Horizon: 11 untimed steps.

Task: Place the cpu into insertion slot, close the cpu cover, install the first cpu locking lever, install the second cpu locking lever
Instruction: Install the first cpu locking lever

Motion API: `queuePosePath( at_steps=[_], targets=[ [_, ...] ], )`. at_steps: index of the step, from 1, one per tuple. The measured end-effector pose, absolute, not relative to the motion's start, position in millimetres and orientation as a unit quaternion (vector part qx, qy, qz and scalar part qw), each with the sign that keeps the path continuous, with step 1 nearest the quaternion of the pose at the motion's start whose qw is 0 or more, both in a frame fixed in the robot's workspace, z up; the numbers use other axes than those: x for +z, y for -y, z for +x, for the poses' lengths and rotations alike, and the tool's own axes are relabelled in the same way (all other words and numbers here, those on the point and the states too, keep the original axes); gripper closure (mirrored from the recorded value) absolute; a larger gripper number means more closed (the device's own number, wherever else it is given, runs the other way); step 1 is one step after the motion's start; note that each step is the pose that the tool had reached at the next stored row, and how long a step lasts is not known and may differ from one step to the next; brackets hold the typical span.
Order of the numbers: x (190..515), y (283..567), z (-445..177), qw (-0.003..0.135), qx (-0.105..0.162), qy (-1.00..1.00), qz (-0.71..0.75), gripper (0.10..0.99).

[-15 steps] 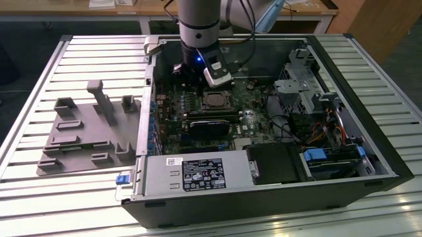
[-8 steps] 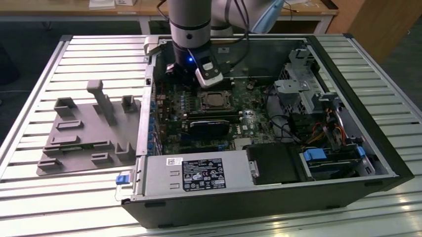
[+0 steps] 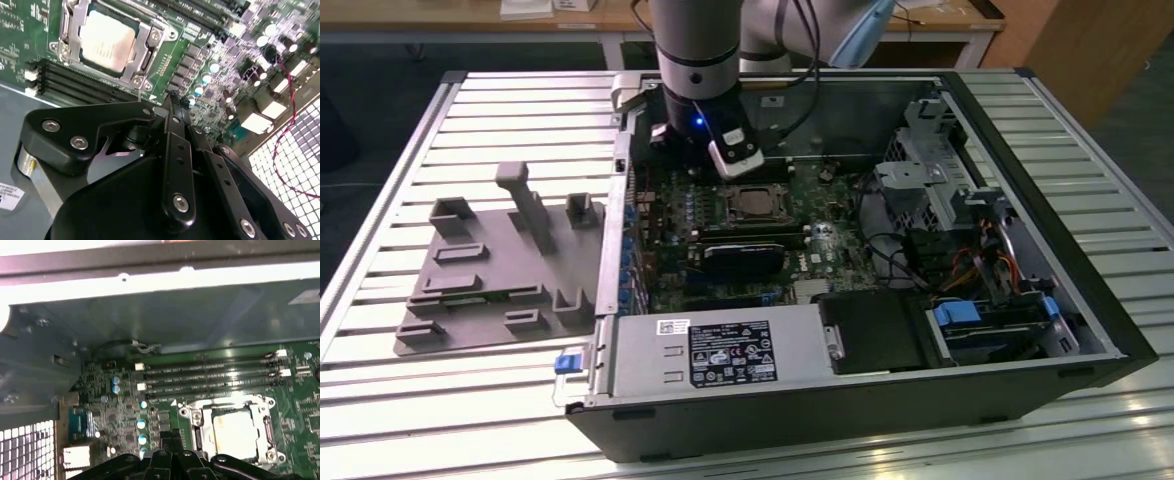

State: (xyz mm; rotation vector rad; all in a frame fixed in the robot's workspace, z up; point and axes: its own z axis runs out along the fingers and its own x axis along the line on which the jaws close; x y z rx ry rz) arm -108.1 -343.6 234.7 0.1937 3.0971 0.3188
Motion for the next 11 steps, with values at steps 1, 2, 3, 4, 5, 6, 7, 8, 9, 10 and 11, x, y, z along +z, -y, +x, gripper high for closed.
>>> queuePosePath(
  at_steps=[1, 2, 3, 4, 5, 6, 7, 8, 9, 10, 11],
  targets=[
    [235.0, 343.6, -108.2, 0.011, 0.104, -0.993, 0.062, 0.984],
    [235.4, 343.6, -108.2, 0.011, 0.107, -0.992, 0.062, 0.984],
    [235.8, 343.6, -108.3, 0.011, 0.11, -0.992, 0.062, 0.984],
    [236.4, 343.6, -108.4, 0.011, 0.112, -0.992, 0.062, 0.984],
    [237.4, 343.6, -108.6, 0.011, 0.113, -0.992, 0.062, 0.984],
    [238.5, 343.6, -108.7, 0.011, 0.114, -0.991, 0.062, 0.984],
    [239.5, 343.6, -108.8, 0.011, 0.116, -0.991, 0.062, 0.984],
    [240.4, 343.6, -108.9, 0.011, 0.117, -0.991, 0.062, 0.984],
    [241.2, 343.6, -109.0, 0.011, 0.118, -0.991, 0.062, 0.984],
    [241.6, 343.6, -109.0, 0.011, 0.12, -0.991, 0.062, 0.984],
    [241.9, 343.6, -109.1, 0.011, 0.123, -0.99, 0.062, 0.984]
  ],
)
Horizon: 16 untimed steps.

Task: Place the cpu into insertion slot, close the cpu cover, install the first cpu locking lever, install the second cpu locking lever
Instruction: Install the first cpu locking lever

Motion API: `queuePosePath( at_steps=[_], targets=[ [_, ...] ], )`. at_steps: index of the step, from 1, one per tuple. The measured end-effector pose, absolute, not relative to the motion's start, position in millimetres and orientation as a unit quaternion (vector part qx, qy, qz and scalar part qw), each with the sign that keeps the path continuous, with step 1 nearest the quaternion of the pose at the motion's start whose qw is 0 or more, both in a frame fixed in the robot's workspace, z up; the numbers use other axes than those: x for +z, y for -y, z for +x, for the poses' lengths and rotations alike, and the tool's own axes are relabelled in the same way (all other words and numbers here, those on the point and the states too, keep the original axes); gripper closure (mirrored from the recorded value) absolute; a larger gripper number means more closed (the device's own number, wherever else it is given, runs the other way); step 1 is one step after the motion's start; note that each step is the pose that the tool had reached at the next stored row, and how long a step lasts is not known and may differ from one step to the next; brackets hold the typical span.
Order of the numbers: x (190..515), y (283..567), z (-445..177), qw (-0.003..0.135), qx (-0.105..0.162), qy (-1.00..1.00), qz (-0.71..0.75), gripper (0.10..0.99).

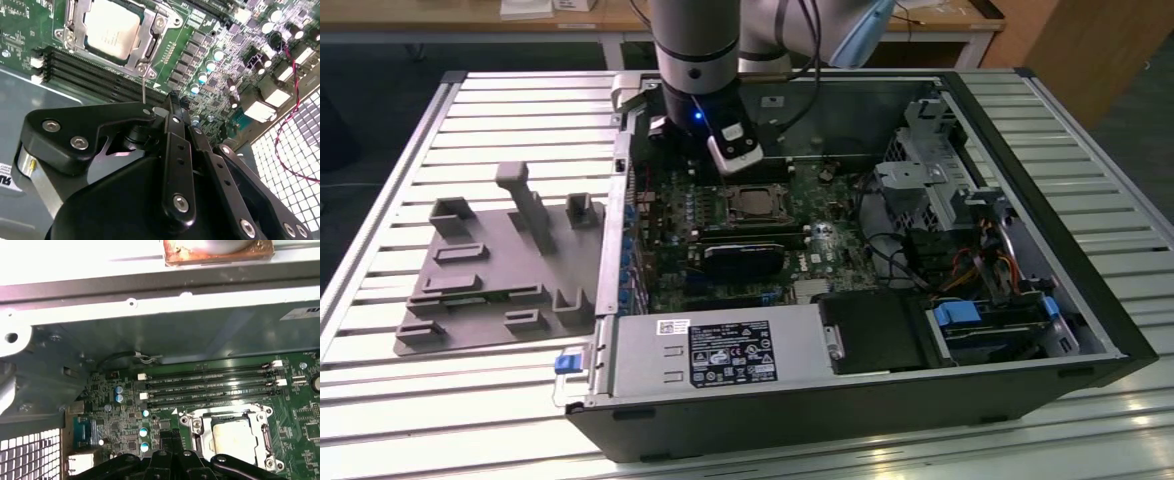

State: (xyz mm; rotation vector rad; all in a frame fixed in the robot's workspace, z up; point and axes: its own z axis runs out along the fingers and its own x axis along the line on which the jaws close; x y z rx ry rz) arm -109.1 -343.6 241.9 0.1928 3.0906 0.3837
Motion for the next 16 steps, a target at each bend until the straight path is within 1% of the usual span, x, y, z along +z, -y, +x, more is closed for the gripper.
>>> queuePosePath(
  at_steps=[5, 13, 16],
  targets=[
    [242.4, 343.6, -110.0, 0.01, 0.139, -0.988, 0.062, 0.984],
    [242.4, 343.5, -110.8, 0.007, 0.181, -0.981, 0.062, 0.984],
    [242.4, 343.5, -110.8, 0.007, 0.183, -0.981, 0.062, 0.984]
  ],
)
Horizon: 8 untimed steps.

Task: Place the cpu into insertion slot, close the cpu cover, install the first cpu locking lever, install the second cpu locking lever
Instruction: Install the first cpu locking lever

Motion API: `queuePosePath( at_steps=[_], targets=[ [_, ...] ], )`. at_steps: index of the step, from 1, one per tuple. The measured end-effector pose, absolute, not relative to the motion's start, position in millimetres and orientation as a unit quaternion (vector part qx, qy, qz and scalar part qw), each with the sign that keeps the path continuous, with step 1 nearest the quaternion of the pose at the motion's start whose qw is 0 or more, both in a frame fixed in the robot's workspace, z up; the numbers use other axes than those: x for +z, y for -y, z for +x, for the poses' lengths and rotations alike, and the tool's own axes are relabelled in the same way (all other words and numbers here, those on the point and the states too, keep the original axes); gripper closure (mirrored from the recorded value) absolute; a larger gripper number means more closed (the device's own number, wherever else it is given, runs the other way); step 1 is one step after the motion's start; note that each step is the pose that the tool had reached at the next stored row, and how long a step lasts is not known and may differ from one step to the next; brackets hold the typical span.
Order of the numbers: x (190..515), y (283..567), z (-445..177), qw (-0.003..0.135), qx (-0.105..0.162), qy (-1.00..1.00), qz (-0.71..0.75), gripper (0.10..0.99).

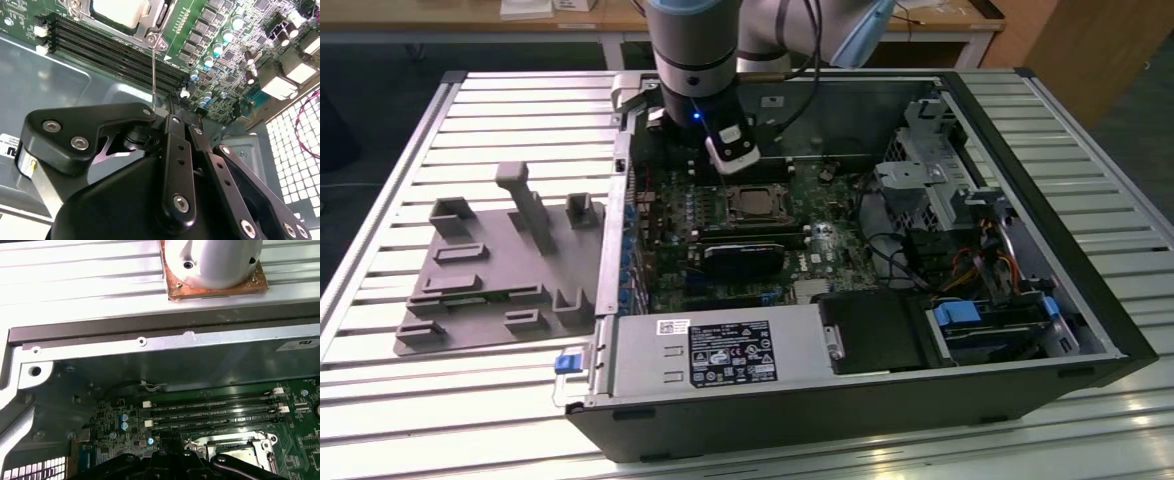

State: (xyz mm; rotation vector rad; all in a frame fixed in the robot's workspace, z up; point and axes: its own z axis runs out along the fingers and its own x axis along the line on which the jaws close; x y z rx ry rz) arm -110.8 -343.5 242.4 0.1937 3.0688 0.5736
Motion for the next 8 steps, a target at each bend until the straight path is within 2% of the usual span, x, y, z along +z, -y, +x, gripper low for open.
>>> queuePosePath(
  at_steps=[8],
  targets=[
    [242, 344, -98, 0.006, 0.183, -0.981, 0.062, 0.984]
  ],
)
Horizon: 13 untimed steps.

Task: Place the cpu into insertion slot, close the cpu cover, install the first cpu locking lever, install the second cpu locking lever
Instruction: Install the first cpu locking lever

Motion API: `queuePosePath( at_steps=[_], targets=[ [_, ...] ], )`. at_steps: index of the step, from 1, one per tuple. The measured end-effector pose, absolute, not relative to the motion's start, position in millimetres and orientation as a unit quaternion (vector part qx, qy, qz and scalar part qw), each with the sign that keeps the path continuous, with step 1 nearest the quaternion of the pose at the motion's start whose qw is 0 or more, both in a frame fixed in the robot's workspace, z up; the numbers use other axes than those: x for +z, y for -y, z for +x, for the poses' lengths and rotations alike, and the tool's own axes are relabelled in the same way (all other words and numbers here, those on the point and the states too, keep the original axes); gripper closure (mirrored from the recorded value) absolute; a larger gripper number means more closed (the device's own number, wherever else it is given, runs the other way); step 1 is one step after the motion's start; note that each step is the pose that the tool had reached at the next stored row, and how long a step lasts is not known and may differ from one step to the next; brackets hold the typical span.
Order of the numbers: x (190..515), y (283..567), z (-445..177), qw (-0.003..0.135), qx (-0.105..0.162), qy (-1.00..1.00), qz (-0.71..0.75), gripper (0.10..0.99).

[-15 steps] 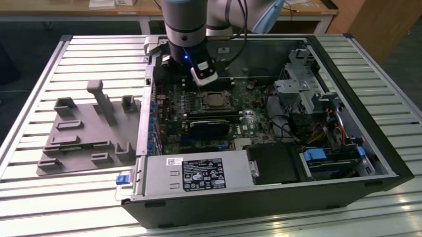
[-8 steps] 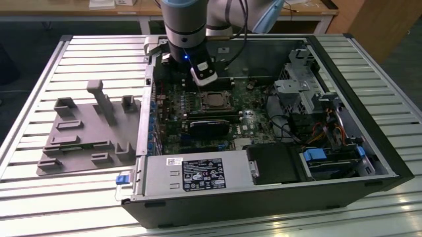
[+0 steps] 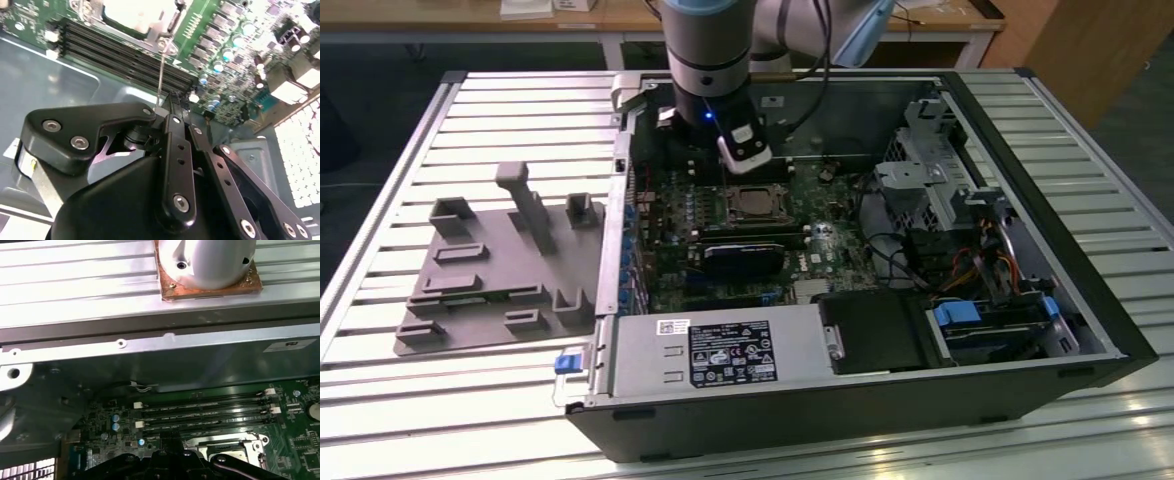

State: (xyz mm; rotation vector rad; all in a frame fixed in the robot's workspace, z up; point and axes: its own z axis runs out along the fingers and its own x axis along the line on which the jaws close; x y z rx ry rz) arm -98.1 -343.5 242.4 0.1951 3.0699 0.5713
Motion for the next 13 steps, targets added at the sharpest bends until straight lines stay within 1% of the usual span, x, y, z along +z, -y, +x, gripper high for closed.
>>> queuePosePath(
  at_steps=[13],
  targets=[
    [242, 343, -72, 0.007, 0.169, -0.983, 0.067, 0.984]
  ],
)
